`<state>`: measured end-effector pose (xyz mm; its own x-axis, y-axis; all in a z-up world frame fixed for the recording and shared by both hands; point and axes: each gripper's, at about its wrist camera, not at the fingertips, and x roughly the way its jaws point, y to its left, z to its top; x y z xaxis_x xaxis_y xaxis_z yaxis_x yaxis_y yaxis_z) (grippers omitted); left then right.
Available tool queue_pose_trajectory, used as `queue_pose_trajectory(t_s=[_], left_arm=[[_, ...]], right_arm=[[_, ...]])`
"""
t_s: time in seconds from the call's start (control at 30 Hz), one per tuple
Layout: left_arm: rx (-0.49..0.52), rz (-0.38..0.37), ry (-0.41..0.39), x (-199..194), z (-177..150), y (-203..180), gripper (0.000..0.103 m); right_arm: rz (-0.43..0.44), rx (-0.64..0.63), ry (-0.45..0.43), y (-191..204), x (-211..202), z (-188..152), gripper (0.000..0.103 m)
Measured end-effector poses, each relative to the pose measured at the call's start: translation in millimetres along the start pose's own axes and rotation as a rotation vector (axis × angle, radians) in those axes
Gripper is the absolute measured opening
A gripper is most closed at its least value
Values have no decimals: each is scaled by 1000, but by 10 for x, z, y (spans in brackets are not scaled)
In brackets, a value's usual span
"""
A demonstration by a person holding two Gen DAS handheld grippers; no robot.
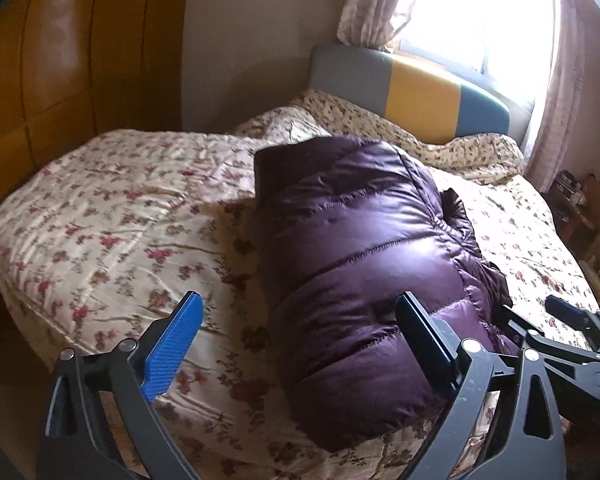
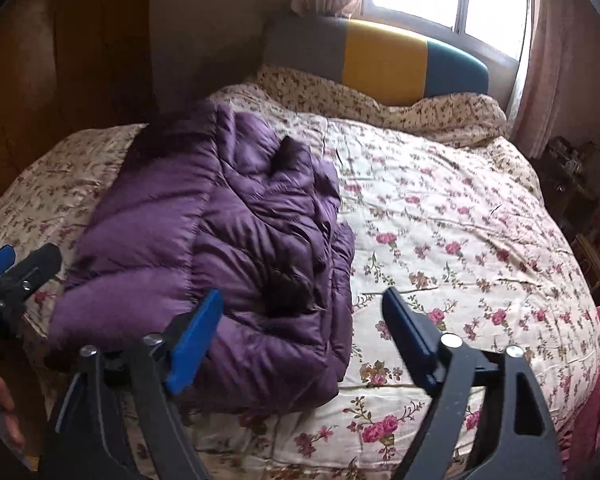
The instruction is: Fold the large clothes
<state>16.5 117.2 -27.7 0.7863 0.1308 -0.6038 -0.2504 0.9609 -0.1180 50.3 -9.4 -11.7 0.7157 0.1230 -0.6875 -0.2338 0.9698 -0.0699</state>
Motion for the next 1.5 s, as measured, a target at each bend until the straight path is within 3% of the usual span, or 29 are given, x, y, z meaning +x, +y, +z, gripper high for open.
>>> queue_pose_trajectory(t_s=[0.13, 0.43, 0.73, 1.13, 1.5], left_arm=[[-12, 17, -21, -128, -1, 16, 99], [15, 43, -16, -229, -68, -60, 99], [42, 33, -21, -280, -105, -175, 99], [15, 135, -35, -301, -109, -110, 99], [18, 130, -34, -315, -95, -106, 99]], right_arm=[[-3, 5, 0, 62, -90, 23, 95], [-49, -2, 1, 44, -147, -61, 100], [-45, 3, 1, -28, -204, -111, 100], [-26, -77, -25, 133, -238, -123, 100], [-32, -100, -32, 155, -229, -147, 100]])
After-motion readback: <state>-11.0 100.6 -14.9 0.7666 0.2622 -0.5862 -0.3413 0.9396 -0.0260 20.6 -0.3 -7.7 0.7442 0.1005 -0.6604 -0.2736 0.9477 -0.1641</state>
